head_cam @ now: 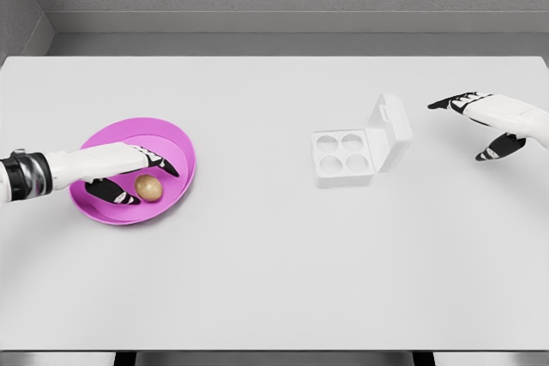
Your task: Pack egg into the box and close the box lid
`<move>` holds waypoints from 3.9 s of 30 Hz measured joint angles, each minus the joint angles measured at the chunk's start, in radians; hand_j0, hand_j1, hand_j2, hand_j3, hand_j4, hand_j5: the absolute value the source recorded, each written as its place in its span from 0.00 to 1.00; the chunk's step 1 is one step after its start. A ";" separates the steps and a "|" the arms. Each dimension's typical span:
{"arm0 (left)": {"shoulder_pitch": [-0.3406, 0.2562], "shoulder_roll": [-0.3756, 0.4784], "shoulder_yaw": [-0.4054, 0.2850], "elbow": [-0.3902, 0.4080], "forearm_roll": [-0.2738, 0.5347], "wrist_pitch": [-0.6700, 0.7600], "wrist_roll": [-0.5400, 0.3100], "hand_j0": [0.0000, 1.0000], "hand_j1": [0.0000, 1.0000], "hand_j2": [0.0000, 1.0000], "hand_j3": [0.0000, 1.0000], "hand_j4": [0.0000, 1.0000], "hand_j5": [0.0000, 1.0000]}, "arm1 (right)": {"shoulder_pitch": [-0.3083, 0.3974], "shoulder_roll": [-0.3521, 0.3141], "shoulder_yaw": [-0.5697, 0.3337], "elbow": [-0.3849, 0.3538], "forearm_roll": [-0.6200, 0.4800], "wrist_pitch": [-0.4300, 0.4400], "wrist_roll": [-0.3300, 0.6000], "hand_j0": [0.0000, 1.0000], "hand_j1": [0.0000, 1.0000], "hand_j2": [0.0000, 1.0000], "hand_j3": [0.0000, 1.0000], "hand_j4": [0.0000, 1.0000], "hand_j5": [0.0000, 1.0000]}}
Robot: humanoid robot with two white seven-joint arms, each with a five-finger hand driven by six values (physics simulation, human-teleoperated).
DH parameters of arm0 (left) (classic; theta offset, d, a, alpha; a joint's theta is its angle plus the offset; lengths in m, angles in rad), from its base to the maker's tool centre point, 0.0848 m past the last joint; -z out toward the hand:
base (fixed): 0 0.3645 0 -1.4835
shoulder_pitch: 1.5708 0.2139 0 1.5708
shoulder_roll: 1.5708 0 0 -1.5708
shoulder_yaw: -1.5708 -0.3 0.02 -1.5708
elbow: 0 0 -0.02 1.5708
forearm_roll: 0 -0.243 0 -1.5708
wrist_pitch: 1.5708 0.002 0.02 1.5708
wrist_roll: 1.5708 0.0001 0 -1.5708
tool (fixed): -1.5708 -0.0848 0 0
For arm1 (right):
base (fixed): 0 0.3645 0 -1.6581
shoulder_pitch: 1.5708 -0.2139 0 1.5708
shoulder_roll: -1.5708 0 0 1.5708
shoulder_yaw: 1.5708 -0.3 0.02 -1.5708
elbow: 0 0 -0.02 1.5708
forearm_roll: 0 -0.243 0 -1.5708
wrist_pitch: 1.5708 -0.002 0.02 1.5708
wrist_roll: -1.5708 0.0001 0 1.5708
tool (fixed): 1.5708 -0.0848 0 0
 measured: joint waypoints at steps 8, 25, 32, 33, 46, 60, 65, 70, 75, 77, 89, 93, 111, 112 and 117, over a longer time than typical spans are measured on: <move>0.002 -0.007 0.000 -0.003 -0.006 0.001 0.000 0.70 0.70 0.70 0.70 0.70 0.70 | -0.003 0.000 0.000 0.001 0.000 0.000 0.000 1.00 1.00 1.00 1.00 1.00 1.00; -0.005 -0.007 0.002 -0.006 -0.016 -0.001 0.000 0.42 0.42 0.42 0.42 0.42 0.42 | 0.003 -0.003 -0.001 0.000 -0.003 0.000 0.000 1.00 1.00 1.00 1.00 1.00 1.00; -0.011 -0.005 0.013 -0.013 -0.017 -0.002 0.000 0.41 0.41 0.41 0.41 0.41 0.41 | 0.000 -0.003 -0.001 -0.004 -0.003 0.000 0.000 1.00 1.00 1.00 1.00 1.00 1.00; -0.011 -0.004 0.015 -0.016 -0.016 -0.002 0.000 0.41 0.41 0.41 0.41 0.41 0.41 | 0.003 -0.003 -0.001 -0.009 -0.002 0.000 0.000 1.00 1.00 1.00 1.00 1.00 1.00; -0.021 0.001 0.057 -0.081 -0.015 -0.007 0.000 0.39 0.39 0.39 0.39 0.39 0.39 | 0.005 -0.005 -0.002 -0.022 -0.001 0.000 0.000 1.00 1.00 1.00 1.00 1.00 1.00; -0.040 -0.050 0.087 -0.143 -0.017 -0.007 0.000 0.36 0.36 0.36 0.36 0.36 0.36 | 0.005 -0.004 -0.002 -0.024 -0.002 0.000 0.000 1.00 1.00 1.00 1.00 1.00 1.00; -0.057 -0.097 0.086 -0.152 -0.029 -0.006 0.000 0.36 0.36 0.36 0.36 0.36 0.36 | 0.005 -0.003 -0.002 -0.024 -0.002 0.000 0.000 1.00 1.00 1.00 1.00 1.00 1.00; -0.066 -0.157 0.081 -0.149 -0.049 -0.006 0.000 0.36 0.36 0.36 0.36 0.36 0.36 | 0.003 -0.003 -0.002 -0.024 -0.002 0.000 0.000 1.00 1.00 1.00 1.00 1.00 1.00; -0.072 -0.214 0.080 -0.145 -0.057 -0.005 0.000 0.36 0.36 0.36 0.36 0.36 0.36 | 0.005 -0.003 -0.002 -0.024 -0.002 0.000 0.000 1.00 1.00 1.00 1.00 1.00 1.00; -0.072 -0.235 0.079 -0.144 -0.059 -0.004 0.000 0.36 0.36 0.36 0.36 0.36 0.36 | 0.005 -0.003 -0.002 -0.024 -0.001 0.000 0.000 1.00 1.00 1.00 1.00 1.00 1.00; -0.086 -0.362 0.076 -0.113 -0.090 -0.003 0.000 0.36 0.36 0.36 0.36 0.36 0.36 | 0.005 -0.003 -0.001 -0.025 -0.002 0.000 0.000 1.00 1.00 1.00 1.00 1.00 1.00; -0.101 -0.427 0.077 -0.073 -0.133 -0.002 0.000 0.36 0.36 0.36 0.36 0.36 0.36 | 0.005 -0.003 0.000 -0.025 -0.001 0.000 0.000 1.00 1.00 1.00 1.00 1.00 1.00; -0.173 -0.640 0.049 0.084 -0.320 -0.002 0.000 0.36 0.36 0.36 0.36 0.36 0.36 | 0.008 -0.001 0.001 -0.025 -0.001 0.000 0.000 1.00 1.00 1.00 1.00 1.00 1.00; -0.178 -0.652 0.047 0.095 -0.331 -0.003 0.000 0.36 0.36 0.36 0.36 0.36 0.36 | 0.008 0.000 0.001 -0.025 -0.001 0.000 0.000 1.00 1.00 1.00 1.00 1.00 1.00; -0.189 -0.696 0.044 0.133 -0.367 -0.002 0.000 0.36 0.36 0.36 0.36 0.36 0.36 | 0.006 0.000 0.001 -0.025 -0.001 0.000 0.000 1.00 1.00 1.00 1.00 1.00 1.00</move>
